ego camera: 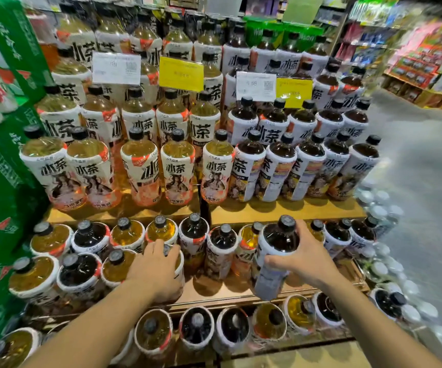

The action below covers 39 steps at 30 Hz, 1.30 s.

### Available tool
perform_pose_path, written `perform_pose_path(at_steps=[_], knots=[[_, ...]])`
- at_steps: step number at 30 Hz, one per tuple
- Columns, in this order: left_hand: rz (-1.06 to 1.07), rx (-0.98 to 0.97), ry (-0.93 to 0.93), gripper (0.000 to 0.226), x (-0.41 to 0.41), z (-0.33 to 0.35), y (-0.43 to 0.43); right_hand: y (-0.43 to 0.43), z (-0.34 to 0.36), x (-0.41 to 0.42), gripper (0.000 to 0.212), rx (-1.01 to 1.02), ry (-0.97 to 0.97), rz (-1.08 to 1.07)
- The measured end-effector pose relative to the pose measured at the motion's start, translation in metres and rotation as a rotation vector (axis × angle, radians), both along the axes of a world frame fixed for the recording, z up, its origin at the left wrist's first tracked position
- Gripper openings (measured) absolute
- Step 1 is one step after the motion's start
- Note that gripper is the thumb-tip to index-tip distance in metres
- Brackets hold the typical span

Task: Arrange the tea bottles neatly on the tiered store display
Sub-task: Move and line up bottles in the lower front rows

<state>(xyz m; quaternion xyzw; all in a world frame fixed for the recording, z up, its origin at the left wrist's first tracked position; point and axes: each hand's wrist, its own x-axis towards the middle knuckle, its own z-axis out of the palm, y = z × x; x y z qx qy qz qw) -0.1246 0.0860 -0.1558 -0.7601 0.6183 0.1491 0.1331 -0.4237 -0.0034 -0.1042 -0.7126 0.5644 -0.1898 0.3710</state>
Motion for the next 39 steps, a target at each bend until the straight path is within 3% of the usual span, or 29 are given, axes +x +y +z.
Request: perform_pose_path(at_steps=[6,17,23,27,35,39], knots=[[0.011,0.022,-0.022,0.095,-0.002,-0.003,-0.001,-0.021,-0.008,-0.03,0.071,0.001,-0.015,-0.202],[0.011,0.066,-0.025,0.101,-0.001,-0.001,-0.004,-0.05,-0.065,-0.018,0.09,0.0,0.147,-0.375],[0.027,0.056,-0.027,0.105,-0.001,-0.003,-0.004,-0.064,-0.084,-0.004,0.098,-0.009,0.291,-0.313],[0.02,0.059,-0.036,0.104,-0.002,-0.002,-0.004,-0.071,-0.091,-0.006,0.101,-0.016,0.279,-0.283],[0.039,0.118,-0.019,0.106,-0.007,0.006,-0.006,-0.069,-0.094,-0.01,0.093,-0.002,0.229,-0.259],[0.071,0.148,-0.009,0.107,-0.008,0.007,-0.009,-0.065,-0.091,-0.024,0.077,-0.042,0.184,-0.182]])
